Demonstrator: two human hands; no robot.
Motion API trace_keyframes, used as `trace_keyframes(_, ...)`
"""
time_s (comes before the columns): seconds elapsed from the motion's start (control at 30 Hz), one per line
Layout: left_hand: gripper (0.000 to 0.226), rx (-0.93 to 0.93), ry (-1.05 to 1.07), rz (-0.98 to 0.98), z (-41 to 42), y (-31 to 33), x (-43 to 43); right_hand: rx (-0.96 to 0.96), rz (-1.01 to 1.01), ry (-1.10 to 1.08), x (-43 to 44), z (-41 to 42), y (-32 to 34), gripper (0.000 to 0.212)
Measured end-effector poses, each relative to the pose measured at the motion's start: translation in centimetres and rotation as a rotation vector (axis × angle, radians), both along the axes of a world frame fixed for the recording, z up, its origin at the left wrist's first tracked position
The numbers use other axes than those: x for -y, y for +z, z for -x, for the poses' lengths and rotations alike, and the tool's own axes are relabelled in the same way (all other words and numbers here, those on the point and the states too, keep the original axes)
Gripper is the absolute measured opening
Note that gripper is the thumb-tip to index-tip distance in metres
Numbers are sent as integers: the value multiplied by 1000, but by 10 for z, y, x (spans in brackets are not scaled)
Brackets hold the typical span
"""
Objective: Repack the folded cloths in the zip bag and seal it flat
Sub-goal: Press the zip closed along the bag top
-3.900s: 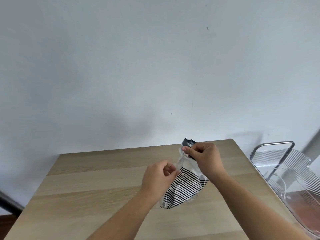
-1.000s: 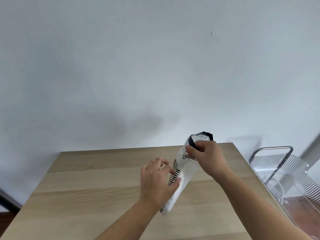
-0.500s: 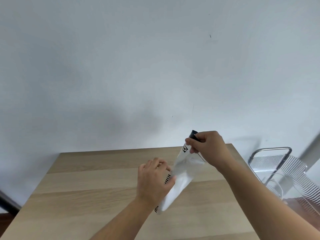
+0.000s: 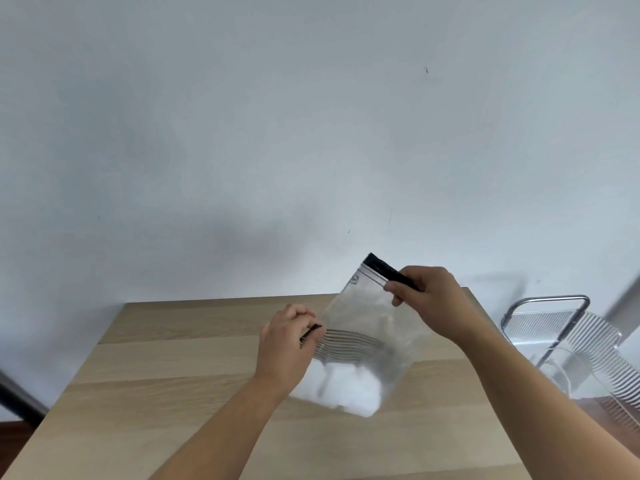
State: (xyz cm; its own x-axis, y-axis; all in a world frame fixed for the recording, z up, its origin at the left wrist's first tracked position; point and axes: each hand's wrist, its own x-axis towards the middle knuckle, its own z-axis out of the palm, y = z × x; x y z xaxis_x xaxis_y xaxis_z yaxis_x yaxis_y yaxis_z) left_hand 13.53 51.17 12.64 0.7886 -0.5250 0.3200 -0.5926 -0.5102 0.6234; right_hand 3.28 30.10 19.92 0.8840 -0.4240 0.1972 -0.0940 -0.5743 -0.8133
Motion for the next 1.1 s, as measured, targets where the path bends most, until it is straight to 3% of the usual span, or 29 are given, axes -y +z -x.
trace_keyframes(0.17,2,-202,-116,65,5,-1,-2,-28,27,77,-10,-9,12,27)
trace_keyframes(0.37,11,-369,-76,153,11,-5,7,-131,34,186,-10,-14,-11,24)
trace_keyframes(0.6,26,-505,-4,179,-4,-21,-13,-342,175,235,18,4,-35,26)
trace_keyframes(0.77,25,-595,33,214,-10,-27,-16,-282,199,190,13,0,-27,20)
trace_keyframes(0.9,5,-676,26,379,-11,-23,-13,-288,216,244,2,-6,-20,26)
trace_keyframes(1.0,7,-695,85,549,-17,-22,-15,-321,293,232,0,-5,-25,28)
trace_keyframes(1.1,12,-674,117,544,-22,-27,-22,-311,316,185,5,-2,-30,34)
